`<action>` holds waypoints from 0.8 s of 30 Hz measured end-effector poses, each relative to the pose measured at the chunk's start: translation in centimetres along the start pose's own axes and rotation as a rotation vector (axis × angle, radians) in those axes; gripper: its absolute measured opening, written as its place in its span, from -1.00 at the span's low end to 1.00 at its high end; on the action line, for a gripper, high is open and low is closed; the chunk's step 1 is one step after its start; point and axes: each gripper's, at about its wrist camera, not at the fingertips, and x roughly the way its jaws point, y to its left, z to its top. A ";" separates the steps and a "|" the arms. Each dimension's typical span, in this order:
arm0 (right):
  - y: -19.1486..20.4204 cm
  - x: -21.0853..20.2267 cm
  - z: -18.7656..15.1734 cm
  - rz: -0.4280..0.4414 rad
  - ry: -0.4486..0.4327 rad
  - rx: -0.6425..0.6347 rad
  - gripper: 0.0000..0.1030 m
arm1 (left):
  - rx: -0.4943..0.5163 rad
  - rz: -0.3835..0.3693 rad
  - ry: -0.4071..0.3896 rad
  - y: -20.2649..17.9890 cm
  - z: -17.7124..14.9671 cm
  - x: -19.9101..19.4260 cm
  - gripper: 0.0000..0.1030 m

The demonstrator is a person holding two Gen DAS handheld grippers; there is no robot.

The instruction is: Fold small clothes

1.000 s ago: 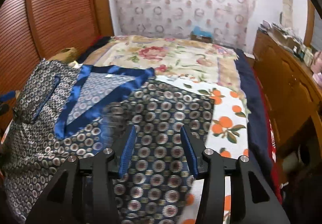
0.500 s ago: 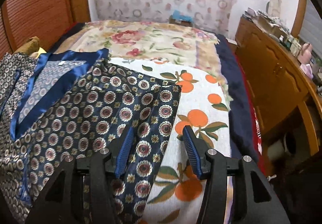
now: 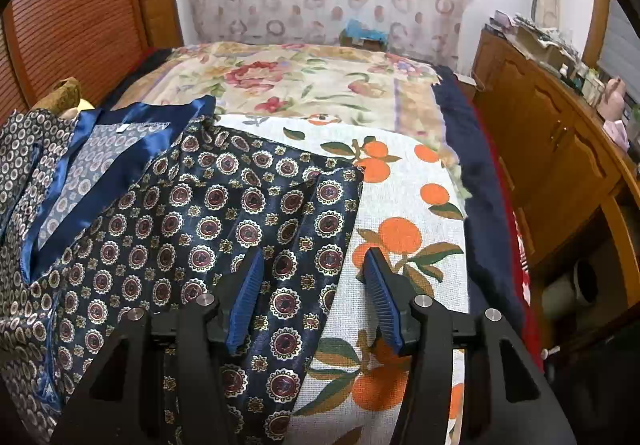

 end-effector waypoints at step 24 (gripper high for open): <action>-0.3 0.4 0.4 0.008 0.003 -0.007 0.05 | 0.043 -0.037 0.039 -1.0 0.0 2.1 -0.96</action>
